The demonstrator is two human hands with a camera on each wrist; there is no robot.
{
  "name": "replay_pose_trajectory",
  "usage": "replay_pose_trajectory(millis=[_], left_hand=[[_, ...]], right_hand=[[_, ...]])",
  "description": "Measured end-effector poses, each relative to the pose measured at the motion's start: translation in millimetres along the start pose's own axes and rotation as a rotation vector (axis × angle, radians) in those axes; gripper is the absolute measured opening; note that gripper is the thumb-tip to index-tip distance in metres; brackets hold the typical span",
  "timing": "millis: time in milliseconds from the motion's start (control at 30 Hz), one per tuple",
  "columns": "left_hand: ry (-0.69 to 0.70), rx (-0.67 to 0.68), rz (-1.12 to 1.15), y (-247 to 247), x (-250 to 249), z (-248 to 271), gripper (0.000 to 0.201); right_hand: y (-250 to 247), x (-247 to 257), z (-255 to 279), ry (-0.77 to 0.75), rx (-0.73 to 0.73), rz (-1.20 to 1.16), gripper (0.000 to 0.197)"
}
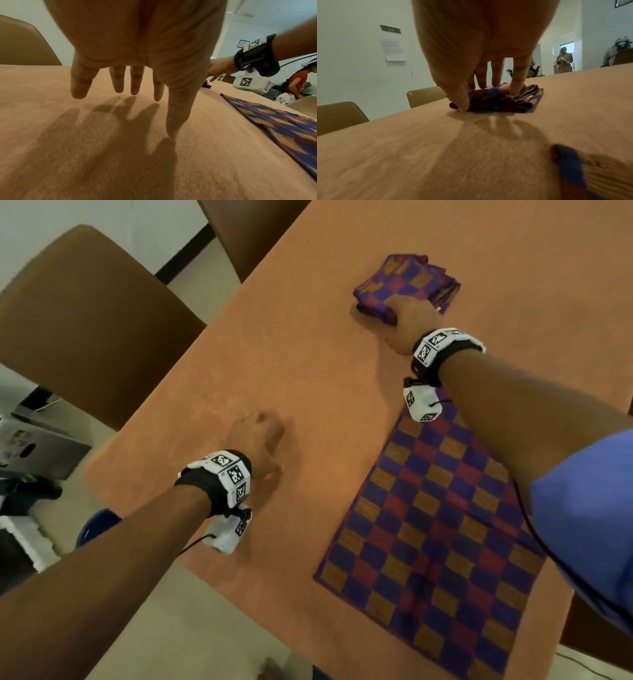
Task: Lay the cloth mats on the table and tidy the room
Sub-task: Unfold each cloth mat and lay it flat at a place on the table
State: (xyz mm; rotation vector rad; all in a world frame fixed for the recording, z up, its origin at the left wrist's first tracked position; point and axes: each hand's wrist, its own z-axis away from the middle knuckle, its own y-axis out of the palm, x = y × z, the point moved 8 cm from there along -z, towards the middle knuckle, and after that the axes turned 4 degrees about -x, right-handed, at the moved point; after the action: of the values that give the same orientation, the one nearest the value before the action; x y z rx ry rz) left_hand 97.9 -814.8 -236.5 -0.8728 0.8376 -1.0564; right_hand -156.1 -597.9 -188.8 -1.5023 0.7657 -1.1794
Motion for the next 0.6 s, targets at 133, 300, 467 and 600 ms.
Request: replay_pose_trajectory(millis=[133, 300, 467, 600], left_hand=[[-0.012, 0.002, 0.045, 7.4, 4.0, -8.0, 0.092], [-0.001, -0.004, 0.030, 8.6, 2.5, -9.7, 0.092], [0.011, -0.045, 0.130, 5.7, 2.4, 2.2, 0.079], [-0.147, -0.312, 0.535, -8.5, 23.9, 33.0, 0.047]], right_hand=[[11.7, -13.6, -20.8, -0.031, 0.034, 0.061, 0.053], [2.3, -24.7, -26.5, -0.033, -0.083, 0.052, 0.044], [-39.6, 14.8, -7.3, -0.114, -0.239, -0.071, 0.044], [-42.2, 88.4, 41.2, -0.271, -0.216, -0.193, 0.042]])
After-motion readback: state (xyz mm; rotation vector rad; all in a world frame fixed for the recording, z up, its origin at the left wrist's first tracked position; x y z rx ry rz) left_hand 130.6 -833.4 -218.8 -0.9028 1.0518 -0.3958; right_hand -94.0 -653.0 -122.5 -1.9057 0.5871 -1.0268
